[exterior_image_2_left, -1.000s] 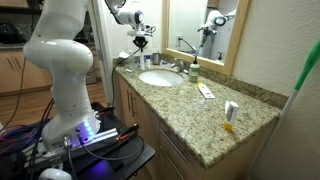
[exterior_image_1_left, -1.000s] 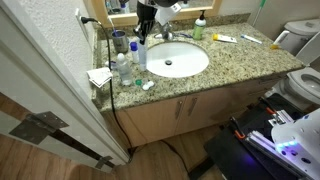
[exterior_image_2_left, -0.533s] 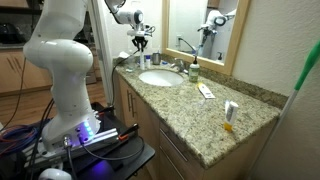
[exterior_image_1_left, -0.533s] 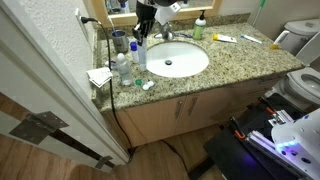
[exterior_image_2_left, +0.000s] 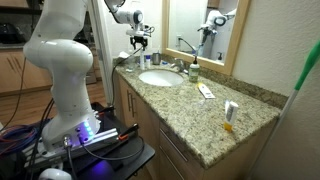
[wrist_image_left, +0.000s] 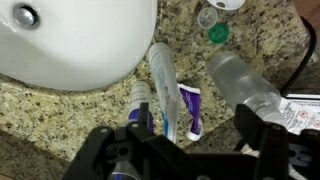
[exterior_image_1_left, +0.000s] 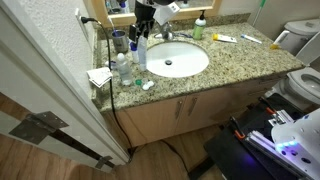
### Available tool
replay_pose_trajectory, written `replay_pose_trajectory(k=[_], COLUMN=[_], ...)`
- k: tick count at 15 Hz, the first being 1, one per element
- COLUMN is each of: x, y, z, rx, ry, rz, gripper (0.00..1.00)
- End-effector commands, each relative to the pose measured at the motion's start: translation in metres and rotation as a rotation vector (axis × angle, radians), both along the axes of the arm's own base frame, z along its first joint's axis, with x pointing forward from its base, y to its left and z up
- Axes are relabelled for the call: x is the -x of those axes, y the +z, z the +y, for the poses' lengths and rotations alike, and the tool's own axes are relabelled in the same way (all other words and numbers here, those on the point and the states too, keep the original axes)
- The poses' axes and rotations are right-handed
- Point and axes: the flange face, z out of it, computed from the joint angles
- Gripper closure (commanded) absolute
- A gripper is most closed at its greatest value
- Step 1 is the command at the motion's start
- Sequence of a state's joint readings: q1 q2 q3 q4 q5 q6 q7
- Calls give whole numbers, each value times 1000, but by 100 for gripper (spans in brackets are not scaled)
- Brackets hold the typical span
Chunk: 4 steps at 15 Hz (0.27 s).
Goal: Pick up the pump bottle and place it upright, close the faucet, move the white and blue tube to the left side of the counter
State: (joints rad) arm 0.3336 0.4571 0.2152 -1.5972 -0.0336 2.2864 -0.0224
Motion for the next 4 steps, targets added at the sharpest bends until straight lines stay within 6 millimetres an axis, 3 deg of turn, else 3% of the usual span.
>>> replay_pose_trajectory(k=[1, 4], x=[-5, -2], y=[2, 2], z=[-3, -1], rx=[3, 3], ry=[-1, -9], rz=[-23, -10], gripper=[0, 0])
